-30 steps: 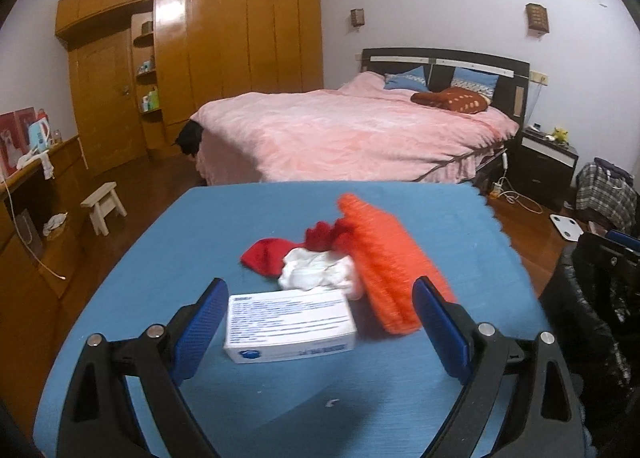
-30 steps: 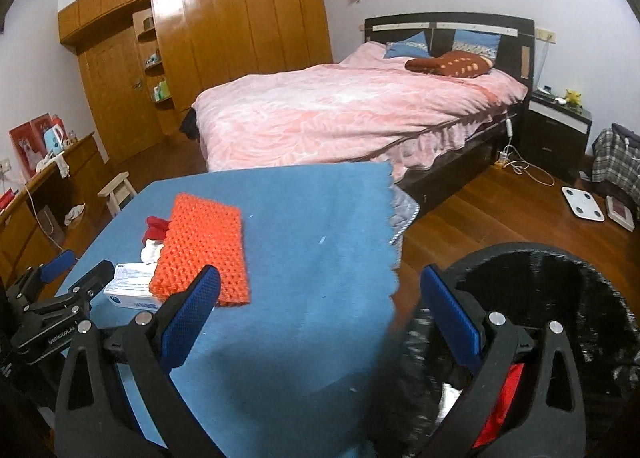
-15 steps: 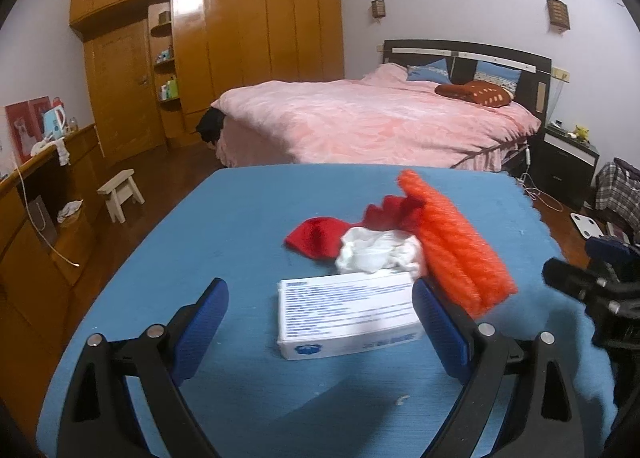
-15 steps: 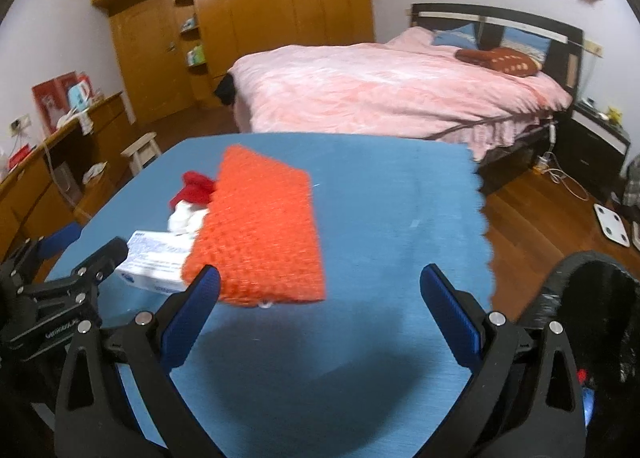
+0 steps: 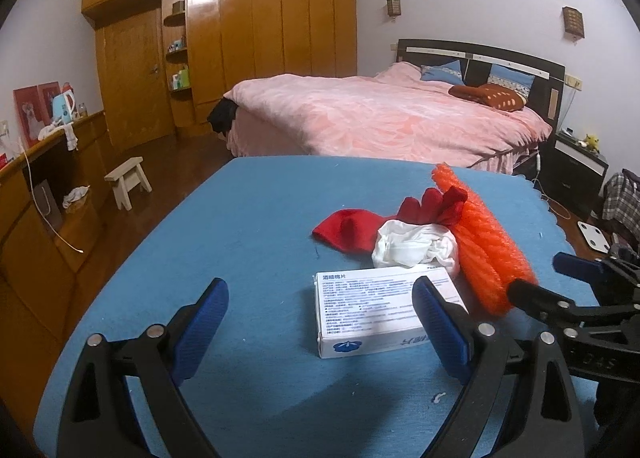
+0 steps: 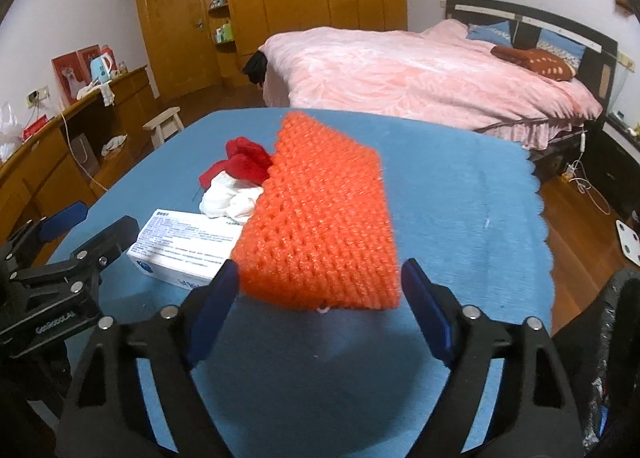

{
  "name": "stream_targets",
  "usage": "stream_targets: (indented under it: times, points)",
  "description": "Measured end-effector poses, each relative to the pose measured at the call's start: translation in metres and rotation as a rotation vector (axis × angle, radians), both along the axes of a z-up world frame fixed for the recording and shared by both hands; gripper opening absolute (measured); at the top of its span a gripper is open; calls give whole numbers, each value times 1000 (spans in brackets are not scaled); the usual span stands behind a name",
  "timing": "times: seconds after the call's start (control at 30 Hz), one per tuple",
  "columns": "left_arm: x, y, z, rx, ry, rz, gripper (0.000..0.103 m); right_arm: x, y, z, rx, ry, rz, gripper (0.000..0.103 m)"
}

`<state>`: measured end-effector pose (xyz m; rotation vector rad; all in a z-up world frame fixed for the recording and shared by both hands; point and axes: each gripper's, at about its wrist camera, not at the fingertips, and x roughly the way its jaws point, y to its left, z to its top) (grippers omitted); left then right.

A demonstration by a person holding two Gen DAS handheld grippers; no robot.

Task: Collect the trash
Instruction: 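Grasp the orange mesh pad with the right gripper while the left gripper grasps another orange mesh pad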

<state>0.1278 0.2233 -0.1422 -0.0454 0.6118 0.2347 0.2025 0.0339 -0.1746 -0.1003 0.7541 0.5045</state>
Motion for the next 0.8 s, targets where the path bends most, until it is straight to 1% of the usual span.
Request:
stream_targets:
  times: [0.13, 0.2, 0.27, 0.3, 0.33, 0.37, 0.47, 0.57, 0.63, 0.7, 0.73, 0.8]
  points:
    - [-1, 1, -1, -4, 1, -1, 91, 3, 6, -3, 1, 23, 16, 69]
    - [-1, 2, -2, -7, 2, -3, 91, 4, 8, -5, 4, 40, 31, 61]
    - [-1, 2, -2, -5, 3, -4, 91, 4, 10, -7, 14, 60, 55, 42]
    - [-1, 2, -2, -5, 3, -4, 91, 5, 10, -8, 21, 75, 70, 36]
    - [-1, 2, -2, -6, 3, -4, 91, 5, 9, -8, 31, 84, 81, 24]
    - [-1, 2, -2, -6, 3, -4, 91, 5, 8, -8, 32, 85, 84, 15]
    - [-1, 1, -2, -7, 4, -6, 91, 2, 7, -7, -8, 66, 77, 13]
    - [-1, -2, -1, -7, 3, -11, 91, 2, 2, -10, -50, 66, 43, 13]
    - [-1, -5, 0, -11, 3, -14, 91, 4, -6, -14, -59, 77, 13, 13]
    - [0, -7, 0, -12, 1, -20, 91, 7, -15, -15, -45, 92, 2, 15]
    - [0, -9, 0, -12, 1, -22, 91, 8, -19, -15, -29, 102, -2, 17]
    - [1, -11, 0, -12, 0, -25, 91, 6, -25, -13, -10, 113, 0, 27]
